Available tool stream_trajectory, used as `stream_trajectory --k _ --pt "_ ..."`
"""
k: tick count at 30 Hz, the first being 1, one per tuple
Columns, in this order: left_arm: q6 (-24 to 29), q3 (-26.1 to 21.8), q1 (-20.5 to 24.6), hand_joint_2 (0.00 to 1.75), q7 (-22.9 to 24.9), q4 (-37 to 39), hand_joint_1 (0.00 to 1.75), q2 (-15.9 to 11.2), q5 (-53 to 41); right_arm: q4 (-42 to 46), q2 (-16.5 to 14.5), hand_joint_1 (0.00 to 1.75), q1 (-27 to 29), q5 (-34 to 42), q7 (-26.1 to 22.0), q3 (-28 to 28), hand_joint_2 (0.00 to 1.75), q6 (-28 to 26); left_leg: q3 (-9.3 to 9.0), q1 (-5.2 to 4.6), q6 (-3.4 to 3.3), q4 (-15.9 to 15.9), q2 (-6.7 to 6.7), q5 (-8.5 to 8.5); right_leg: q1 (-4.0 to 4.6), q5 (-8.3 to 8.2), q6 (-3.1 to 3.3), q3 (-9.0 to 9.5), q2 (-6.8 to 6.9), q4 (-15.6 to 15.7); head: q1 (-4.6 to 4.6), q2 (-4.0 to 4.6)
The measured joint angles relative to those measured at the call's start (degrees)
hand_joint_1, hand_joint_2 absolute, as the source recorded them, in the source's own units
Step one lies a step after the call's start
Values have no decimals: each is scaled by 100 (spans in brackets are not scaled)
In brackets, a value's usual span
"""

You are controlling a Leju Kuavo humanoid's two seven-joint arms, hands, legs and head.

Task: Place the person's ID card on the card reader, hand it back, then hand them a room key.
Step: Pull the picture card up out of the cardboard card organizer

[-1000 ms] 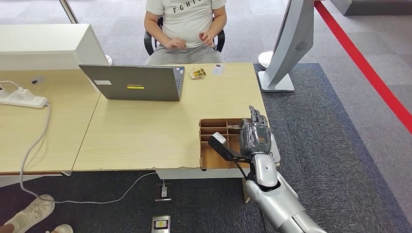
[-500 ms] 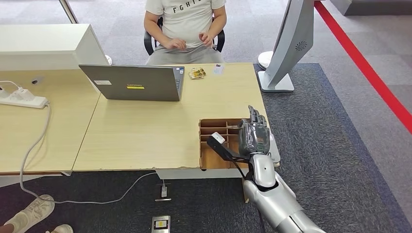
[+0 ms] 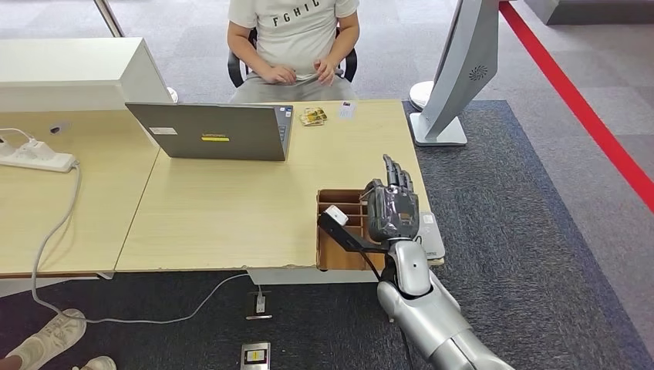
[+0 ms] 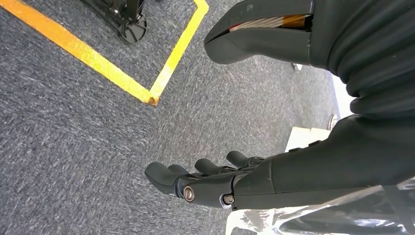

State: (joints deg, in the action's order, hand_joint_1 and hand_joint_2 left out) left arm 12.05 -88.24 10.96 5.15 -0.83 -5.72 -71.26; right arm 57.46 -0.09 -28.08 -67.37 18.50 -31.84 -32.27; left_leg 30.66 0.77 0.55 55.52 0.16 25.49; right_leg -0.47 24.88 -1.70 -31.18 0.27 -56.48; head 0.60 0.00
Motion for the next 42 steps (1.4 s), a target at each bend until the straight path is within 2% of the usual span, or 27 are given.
stream_trajectory --k 10,20,28,33,42 --pt "-24 0 -3 175 -23 0 0 28 -26 433 2 175 -59 55 -173 67 175 -22 0 0 0 0 0 0 0 0 0 0 0 0 -1 0" --pt "-343 0 -10 175 -39 -8 0 -12 -402 828 -19 175 -169 80 -266 140 175 -33 0 0 0 0 0 0 0 0 0 0 0 -2 0 0" --pt "-402 0 -8 175 3 -17 0 -63 -538 826 -231 175 -453 -112 -325 91 175 -153 1 1 1 -1 0 -1 1 0 0 0 0 -4 0 0" --pt "-246 0 -8 175 77 -17 0 -66 -539 639 -338 175 -713 10 -402 17 175 -353 2 1 1 -1 1 -1 1 0 0 1 0 -4 0 0" --pt "-8 0 2 175 126 -15 0 -58 -496 65 -727 175 -980 -47 -462 -204 175 -487 2 2 1 -1 1 -1 1 0 1 -1 0 -5 0 0"
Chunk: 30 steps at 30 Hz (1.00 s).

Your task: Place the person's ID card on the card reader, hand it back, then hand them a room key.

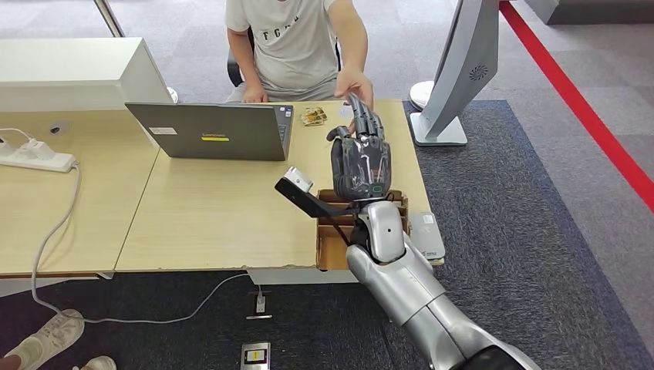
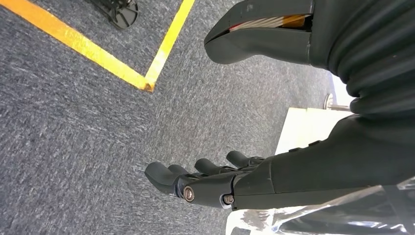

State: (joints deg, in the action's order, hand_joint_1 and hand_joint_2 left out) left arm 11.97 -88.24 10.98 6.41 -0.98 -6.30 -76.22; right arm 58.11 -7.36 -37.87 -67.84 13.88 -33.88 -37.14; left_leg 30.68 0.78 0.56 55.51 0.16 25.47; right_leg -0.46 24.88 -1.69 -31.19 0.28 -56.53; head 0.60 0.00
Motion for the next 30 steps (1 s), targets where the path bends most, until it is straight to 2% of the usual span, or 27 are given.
stream_trajectory --k 13,28,29,30 --pt "204 0 -1 175 -37 0 0 39 216 -770 -441 175 -158 -18 -70 -170 175 -174 0 0 0 0 0 0 0 0 0 0 0 0 0 0" --pt "232 0 -4 175 -104 0 0 61 323 -1224 -574 175 -245 -159 62 -194 175 -190 0 0 0 0 0 0 0 0 0 -1 0 1 0 0" --pt "232 0 -4 175 -108 0 0 63 333 -1262 -574 167 -257 -170 85 -194 175 -191 0 0 0 0 0 0 0 0 0 -1 0 1 0 0" --pt "232 0 -4 175 -112 0 0 65 340 -1296 -573 130 -267 -181 104 -194 175 -193 0 0 0 0 0 0 0 0 0 -1 0 1 1 0"
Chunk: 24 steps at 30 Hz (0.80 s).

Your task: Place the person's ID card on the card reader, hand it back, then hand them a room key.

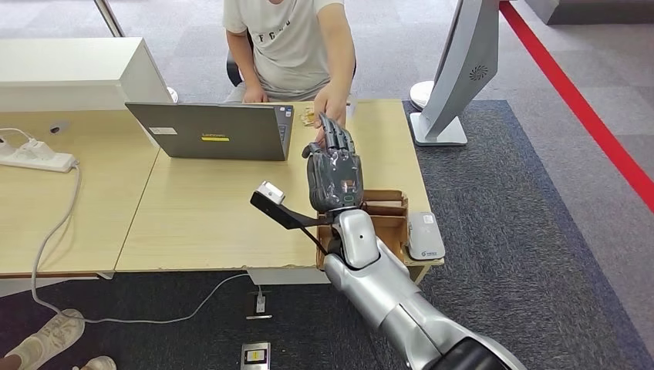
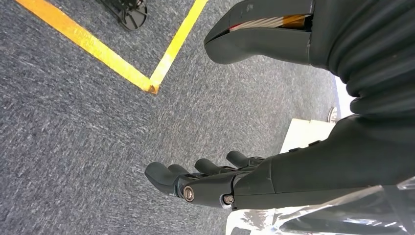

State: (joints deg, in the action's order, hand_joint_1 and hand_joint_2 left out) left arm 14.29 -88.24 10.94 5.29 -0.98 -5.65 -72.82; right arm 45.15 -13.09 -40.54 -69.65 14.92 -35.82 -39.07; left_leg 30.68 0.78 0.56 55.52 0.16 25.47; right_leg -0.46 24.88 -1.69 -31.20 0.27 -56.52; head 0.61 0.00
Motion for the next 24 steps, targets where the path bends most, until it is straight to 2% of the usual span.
stream_trajectory --k 2,3,4,11,16,20,24 --pt "-2 0 -1 175 -4 0 0 5 8 -56 2 43 -10 -16 29 0 175 -6 0 0 0 0 0 0 0 0 0 -1 0 0 1 0" --pt "-4 0 -1 175 -6 0 0 8 7 -76 4 7 -12 -26 37 0 175 -8 0 0 0 0 0 0 0 0 0 -1 0 0 0 0" --pt "-14 0 -1 175 -8 0 0 10 2 -92 8 0 -12 -45 48 0 175 -9 0 0 0 0 0 0 0 0 0 -1 0 0 0 0" --pt "-38 0 -6 175 -11 0 0 15 12 -148 68 0 -1 -132 17 18 175 -10 -1 0 0 0 -1 0 0 0 0 -2 0 1 0 0" --pt "-37 0 -10 175 15 0 0 19 15 -69 142 0 82 163 -411 49 175 -13 -1 0 0 1 -1 0 0 0 0 -2 0 1 1 0" --pt "8 0 -11 175 88 0 0 22 -8 238 206 0 320 785 -1011 59 175 -8 -2 0 0 1 -1 0 0 0 0 -2 0 1 0 0" --pt "192 0 -13 175 173 4 0 45 21 904 303 0 815 1955 -1662 58 175 64 -2 0 1 1 -1 1 0 2 0 -3 0 4 0 0"
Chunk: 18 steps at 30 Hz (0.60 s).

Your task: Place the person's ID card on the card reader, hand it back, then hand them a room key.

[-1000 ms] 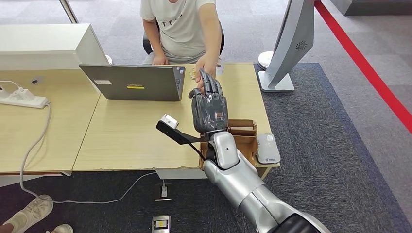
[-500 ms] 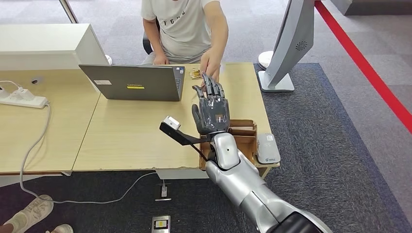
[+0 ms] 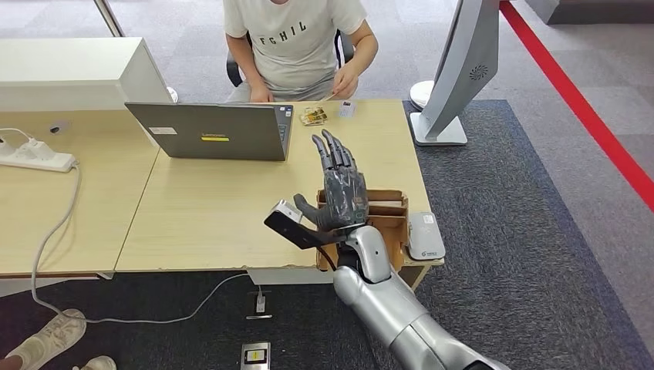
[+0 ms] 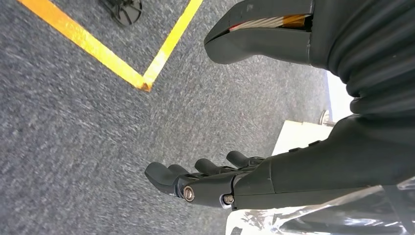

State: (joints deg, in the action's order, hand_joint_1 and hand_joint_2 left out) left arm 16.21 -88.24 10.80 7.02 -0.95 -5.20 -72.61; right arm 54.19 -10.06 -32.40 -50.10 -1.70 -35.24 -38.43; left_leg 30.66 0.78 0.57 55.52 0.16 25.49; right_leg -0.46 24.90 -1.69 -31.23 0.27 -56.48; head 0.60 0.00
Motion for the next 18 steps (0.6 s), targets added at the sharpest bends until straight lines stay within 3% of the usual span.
stream_trajectory --k 8,14,18 --pt "189 0 1 175 255 14 0 78 -205 1785 275 0 1579 1982 -884 -5 175 209 1 0 -2 -1 0 6 0 5 2 0 0 4 0 0" --pt "400 0 12 175 413 14 0 139 -322 2616 480 0 2356 4671 -2199 10 175 1513 -1 -1 -2 -1 -1 6 0 5 2 1 0 5 0 0" --pt "482 0 17 175 549 15 0 196 -509 3192 614 0 2722 6146 -2999 48 0 2548 -1 -1 -2 -1 -2 6 0 4 2 1 0 5 0 0"
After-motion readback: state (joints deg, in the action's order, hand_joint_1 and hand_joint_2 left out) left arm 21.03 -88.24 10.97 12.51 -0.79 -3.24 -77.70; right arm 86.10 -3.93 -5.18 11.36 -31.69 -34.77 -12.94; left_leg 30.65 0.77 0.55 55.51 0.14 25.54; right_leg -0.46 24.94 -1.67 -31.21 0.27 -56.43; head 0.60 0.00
